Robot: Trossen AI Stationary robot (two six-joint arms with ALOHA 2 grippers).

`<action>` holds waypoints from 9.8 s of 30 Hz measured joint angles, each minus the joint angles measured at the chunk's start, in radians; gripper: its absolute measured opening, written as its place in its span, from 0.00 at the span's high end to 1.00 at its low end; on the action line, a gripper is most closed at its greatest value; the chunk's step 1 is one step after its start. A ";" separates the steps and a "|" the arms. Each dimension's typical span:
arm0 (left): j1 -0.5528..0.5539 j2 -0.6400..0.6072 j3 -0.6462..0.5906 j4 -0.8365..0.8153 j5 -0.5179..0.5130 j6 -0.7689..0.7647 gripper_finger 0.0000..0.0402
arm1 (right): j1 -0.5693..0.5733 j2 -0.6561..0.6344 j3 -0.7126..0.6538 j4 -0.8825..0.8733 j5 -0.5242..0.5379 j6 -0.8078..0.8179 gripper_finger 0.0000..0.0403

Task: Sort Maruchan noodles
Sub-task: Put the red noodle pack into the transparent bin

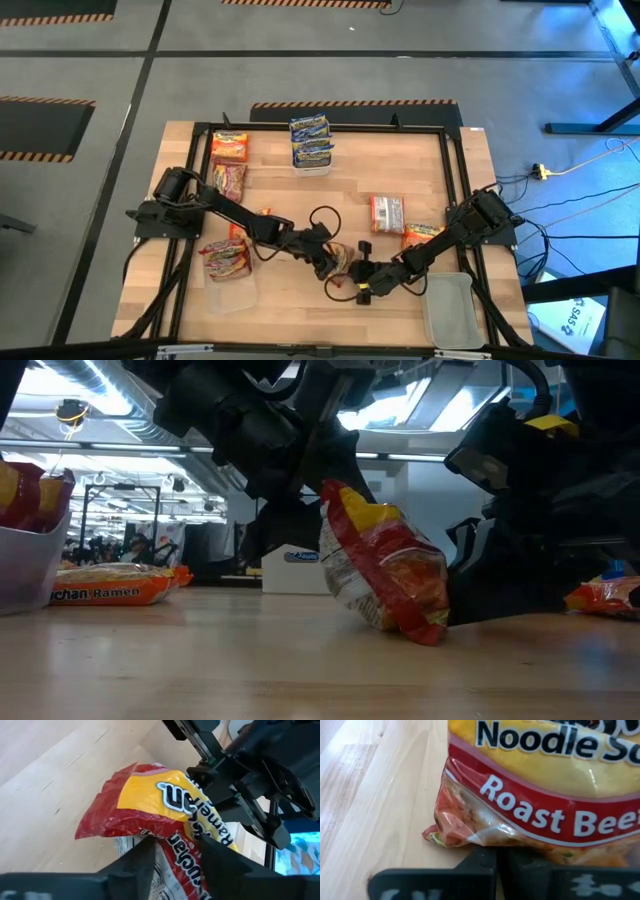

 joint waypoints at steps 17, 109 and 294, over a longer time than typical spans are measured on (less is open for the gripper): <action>-0.002 -0.042 -0.003 -0.073 0.088 0.155 0.99 | 0.005 -0.021 0.001 -0.041 -0.013 -0.019 1.00; -0.036 -0.183 -0.001 -0.293 0.104 0.227 0.48 | -0.116 0.005 0.085 0.064 -0.315 -0.161 0.79; -0.143 -0.234 0.085 -0.671 -0.100 0.281 0.20 | -0.149 0.003 0.232 0.070 -0.189 -0.128 0.85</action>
